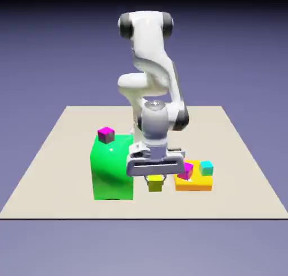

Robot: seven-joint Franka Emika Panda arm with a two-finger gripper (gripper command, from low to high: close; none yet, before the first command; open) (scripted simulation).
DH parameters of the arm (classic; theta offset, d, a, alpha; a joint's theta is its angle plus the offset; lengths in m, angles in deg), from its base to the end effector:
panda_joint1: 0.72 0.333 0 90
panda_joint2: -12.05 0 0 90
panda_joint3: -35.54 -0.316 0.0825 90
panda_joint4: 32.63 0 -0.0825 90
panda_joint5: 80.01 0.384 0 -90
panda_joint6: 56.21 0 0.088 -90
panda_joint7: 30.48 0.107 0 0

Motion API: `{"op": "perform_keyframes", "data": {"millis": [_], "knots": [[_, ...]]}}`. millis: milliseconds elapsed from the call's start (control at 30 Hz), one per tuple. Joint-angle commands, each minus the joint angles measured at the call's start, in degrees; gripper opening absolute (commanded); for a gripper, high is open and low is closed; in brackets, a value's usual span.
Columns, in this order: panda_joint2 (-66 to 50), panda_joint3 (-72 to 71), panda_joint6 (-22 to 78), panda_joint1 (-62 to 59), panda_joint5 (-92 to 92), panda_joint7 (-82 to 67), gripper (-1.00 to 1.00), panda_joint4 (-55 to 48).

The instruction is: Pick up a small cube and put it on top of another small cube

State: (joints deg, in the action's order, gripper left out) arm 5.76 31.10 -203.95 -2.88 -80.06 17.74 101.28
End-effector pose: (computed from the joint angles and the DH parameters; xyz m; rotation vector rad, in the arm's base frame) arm 0.5267 0.0210 0.3015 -2.8292 1.1997 -0.1784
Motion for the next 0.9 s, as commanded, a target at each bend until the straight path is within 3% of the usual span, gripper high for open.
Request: {"op": "perform_keyframes", "data": {"millis": [0,633,667,733,867], "knots": [[2.08,-0.39,0.96,-0.85,0.01,1.37,-1.0,0.45],[41.52,-2.5,32.05,-27.67,2.98,41.54,-1.0,13.29],[39.85,-1.29,33.21,-28.18,3.14,42.75,-1.0,13.58],[39.69,-1.19,33.3,-28.21,3.15,42.83,-1.0,13.6],[35.78,-1.65,23.34,-28.16,3.35,42.9,-1.0,19.64]]}}
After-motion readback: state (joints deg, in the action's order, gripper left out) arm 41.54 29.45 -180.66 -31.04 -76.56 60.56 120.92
